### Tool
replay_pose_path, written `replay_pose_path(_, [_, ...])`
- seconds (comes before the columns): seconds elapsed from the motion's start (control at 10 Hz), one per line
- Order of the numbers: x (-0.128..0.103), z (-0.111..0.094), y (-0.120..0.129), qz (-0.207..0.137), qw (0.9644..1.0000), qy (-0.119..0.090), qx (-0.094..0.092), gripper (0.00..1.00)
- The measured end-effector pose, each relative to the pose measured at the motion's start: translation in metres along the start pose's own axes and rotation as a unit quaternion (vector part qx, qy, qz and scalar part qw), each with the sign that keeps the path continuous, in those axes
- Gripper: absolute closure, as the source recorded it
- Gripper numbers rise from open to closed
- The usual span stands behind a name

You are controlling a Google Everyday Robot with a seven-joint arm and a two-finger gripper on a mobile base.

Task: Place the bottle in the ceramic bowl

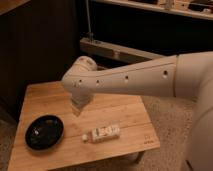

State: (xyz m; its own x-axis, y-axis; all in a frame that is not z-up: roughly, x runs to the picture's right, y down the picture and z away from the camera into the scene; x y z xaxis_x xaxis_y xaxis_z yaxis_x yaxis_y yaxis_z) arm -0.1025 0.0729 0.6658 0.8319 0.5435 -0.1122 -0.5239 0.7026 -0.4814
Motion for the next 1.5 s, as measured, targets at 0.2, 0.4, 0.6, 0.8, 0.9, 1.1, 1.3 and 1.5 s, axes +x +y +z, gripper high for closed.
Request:
replay_pose_path(0.2, [0.021,-0.014,-0.014,-0.101,0.9939,-0.039,-0.021,0.35])
replay_pose_path(0.4, [0.033,-0.024,-0.024,-0.168,0.9829,-0.07,-0.023,0.35])
replay_pose_path(0.6, [0.045,-0.035,-0.035,-0.23,0.9679,-0.1,-0.015,0.35])
replay_pose_path(0.8, [0.047,-0.035,-0.033,-0.241,0.9649,-0.104,-0.014,0.35])
replay_pose_path(0.9, [0.048,-0.026,-0.027,-0.241,0.9646,-0.105,-0.018,0.35])
replay_pose_path(1.1, [0.061,-0.003,-0.02,-0.269,0.9578,-0.1,-0.024,0.35])
replay_pose_path(1.3, [0.083,0.043,-0.008,-0.299,0.948,-0.098,-0.049,0.35])
replay_pose_path(1.5, [0.107,0.08,-0.003,-0.318,0.9402,-0.098,-0.073,0.35])
